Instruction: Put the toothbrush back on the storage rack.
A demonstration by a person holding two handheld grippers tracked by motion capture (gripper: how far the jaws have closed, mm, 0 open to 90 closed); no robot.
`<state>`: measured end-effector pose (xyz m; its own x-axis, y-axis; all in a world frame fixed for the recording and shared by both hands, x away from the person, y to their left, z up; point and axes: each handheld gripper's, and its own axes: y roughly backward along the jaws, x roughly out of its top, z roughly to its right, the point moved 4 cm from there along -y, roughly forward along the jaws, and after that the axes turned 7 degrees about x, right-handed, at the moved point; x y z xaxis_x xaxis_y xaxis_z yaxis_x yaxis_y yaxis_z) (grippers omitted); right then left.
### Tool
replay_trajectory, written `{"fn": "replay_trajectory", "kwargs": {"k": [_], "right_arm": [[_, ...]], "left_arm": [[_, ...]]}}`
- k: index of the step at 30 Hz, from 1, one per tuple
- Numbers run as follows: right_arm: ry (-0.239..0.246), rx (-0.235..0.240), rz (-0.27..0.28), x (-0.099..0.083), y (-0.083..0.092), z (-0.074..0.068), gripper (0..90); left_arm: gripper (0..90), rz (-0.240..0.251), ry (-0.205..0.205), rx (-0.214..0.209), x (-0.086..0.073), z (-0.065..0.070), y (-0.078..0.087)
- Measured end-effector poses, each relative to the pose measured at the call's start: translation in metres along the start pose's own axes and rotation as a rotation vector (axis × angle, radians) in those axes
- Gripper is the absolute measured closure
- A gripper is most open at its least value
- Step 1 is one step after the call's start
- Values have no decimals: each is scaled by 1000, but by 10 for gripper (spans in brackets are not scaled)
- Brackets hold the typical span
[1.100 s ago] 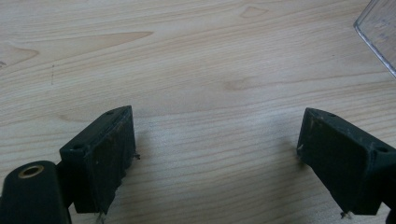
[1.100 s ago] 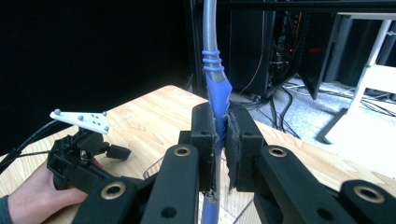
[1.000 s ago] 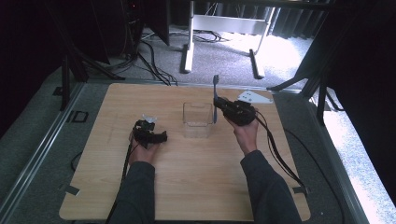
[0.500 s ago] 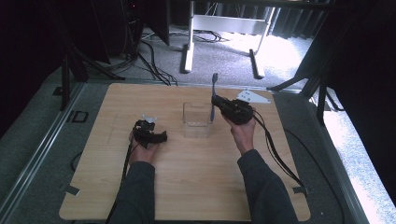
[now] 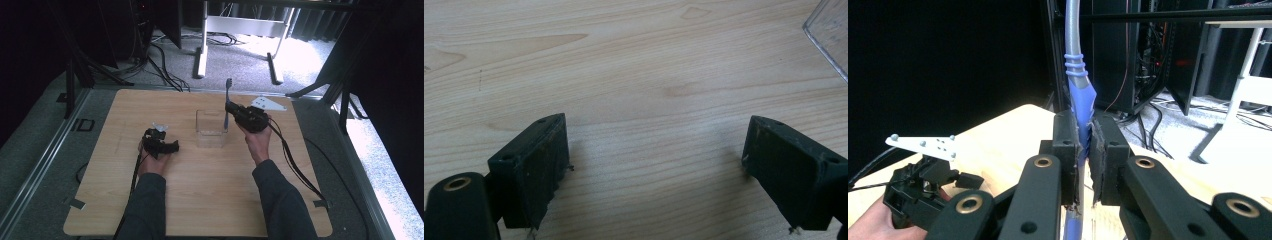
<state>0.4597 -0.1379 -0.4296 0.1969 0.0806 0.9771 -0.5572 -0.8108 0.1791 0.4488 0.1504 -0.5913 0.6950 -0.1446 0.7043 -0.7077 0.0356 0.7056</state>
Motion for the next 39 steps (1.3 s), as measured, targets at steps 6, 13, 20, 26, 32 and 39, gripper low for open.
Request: {"fn": "replay_trajectory", "kwargs": {"k": [6,13,20,26,32,39], "right_arm": [[4,-8,-4,-3,-3,1,826],[9,-11,-16,-6,-7,2,826],[27,-18,-19,-8,-9,1,826],[34,-22,-33,-11,-12,2,825],[39,-23,-45,-14,-14,3,826],[49,-38,-52,-15,-15,3,825]], "left_arm": [[118,0,0,0,0,0,0],[118,0,0,0,0,0,0],[118,0,0,0,0,0,0],[118,0,0,0,0,0,0],[118,0,0,0,0,0,0],[119,0,-1,0,0,0,0]]}}
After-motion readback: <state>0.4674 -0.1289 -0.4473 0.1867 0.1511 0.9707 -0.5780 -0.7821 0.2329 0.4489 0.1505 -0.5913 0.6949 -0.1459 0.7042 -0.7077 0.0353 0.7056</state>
